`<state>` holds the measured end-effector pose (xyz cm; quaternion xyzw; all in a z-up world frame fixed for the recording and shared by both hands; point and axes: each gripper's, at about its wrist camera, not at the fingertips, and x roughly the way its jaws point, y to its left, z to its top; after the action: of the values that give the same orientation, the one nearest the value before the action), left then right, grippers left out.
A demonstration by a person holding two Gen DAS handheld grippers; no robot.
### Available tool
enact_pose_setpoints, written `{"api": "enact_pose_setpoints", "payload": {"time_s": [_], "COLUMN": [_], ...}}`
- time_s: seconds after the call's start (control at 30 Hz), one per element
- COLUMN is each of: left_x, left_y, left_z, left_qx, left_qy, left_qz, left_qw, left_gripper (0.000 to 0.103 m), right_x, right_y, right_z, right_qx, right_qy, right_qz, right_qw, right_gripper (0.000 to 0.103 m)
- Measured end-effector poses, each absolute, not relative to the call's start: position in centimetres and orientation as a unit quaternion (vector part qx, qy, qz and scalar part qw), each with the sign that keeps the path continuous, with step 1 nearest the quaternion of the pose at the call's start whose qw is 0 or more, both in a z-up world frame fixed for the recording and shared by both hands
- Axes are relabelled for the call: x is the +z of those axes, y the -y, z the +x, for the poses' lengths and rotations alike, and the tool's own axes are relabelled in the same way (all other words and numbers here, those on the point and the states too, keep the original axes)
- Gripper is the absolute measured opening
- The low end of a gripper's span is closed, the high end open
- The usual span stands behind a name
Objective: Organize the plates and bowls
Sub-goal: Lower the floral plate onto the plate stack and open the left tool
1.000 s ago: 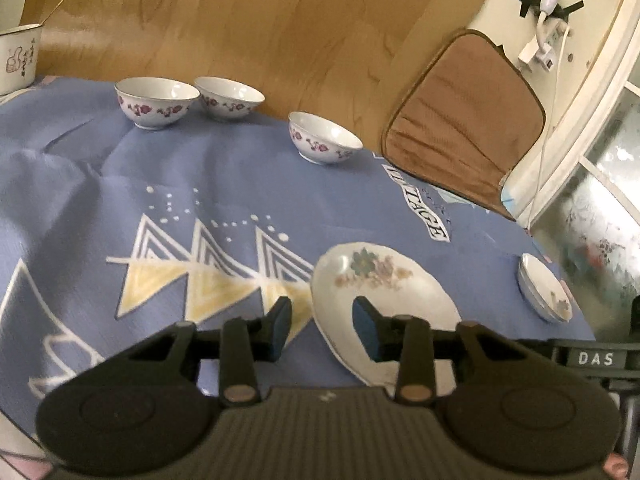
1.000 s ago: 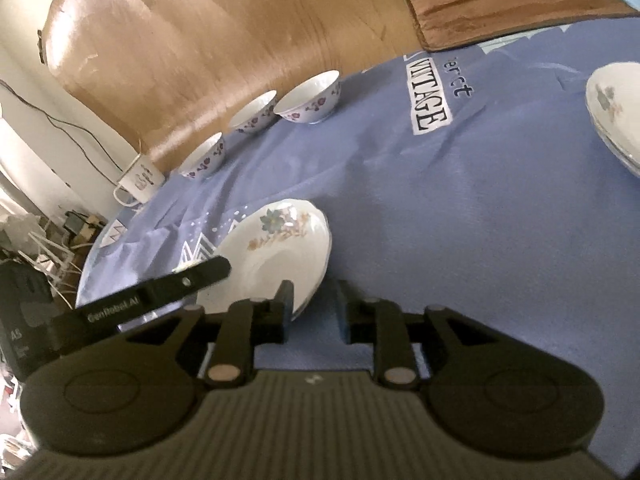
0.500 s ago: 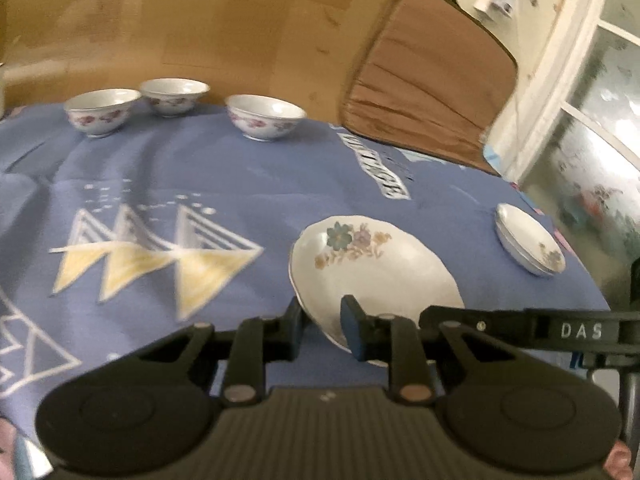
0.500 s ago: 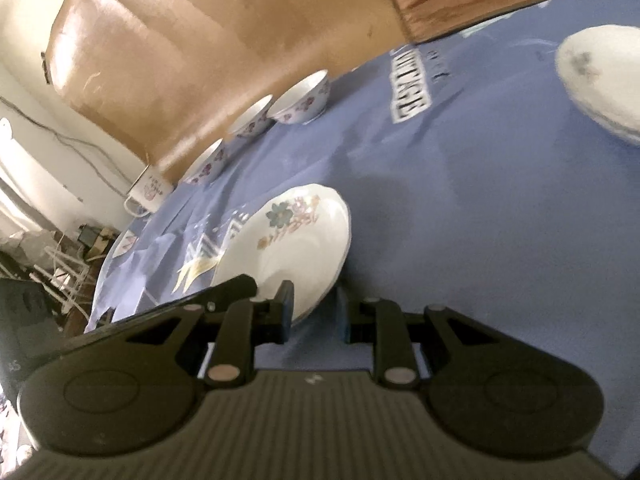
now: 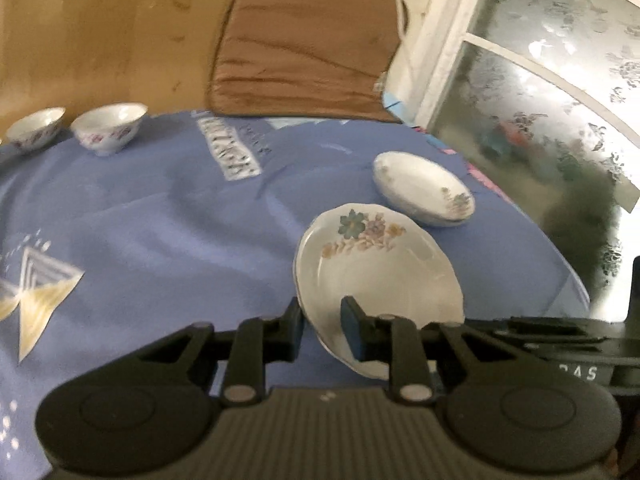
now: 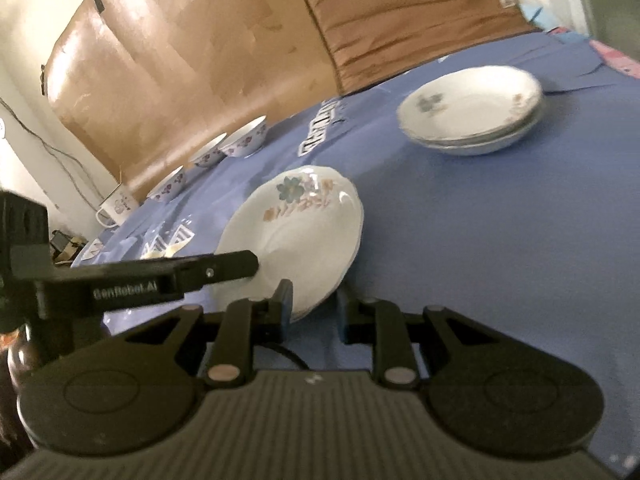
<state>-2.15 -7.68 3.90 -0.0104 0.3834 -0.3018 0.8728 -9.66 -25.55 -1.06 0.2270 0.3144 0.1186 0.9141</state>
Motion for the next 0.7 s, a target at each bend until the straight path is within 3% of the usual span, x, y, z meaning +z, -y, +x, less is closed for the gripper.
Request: {"api": "enact_pose_setpoints", "payload": {"time_s": [0.27,0.57,0.7], "left_x": [6.4,5.7,5.3], "left_y": [13.2,19.0,20.2], "left_z": [-0.7,4.0,5.1], "left_qx": [-0.327,-0.335,-0.325], "left_qy": [-0.348,-0.361,-0.365], "left_qz": [0.030,0.026,0.032], "left_qw": [0.878,0.870,0.872], "left_gripper": [0.022,0.023,0.026], "right_x": [0.5,0.9,0.8], "right_y": [28.8,33.2,33.8], "right_z": [-9.7,-6.8,-5.7], "right_qx": [0.076,0.004,-0.008], "right_qy": [-0.256,-0.236,-0.227], "right_qz": [0.240,0.243,0.247], "right_qw": [0.933,0.941,0.942], "right_gripper": [0.025,0.026,0.032]}}
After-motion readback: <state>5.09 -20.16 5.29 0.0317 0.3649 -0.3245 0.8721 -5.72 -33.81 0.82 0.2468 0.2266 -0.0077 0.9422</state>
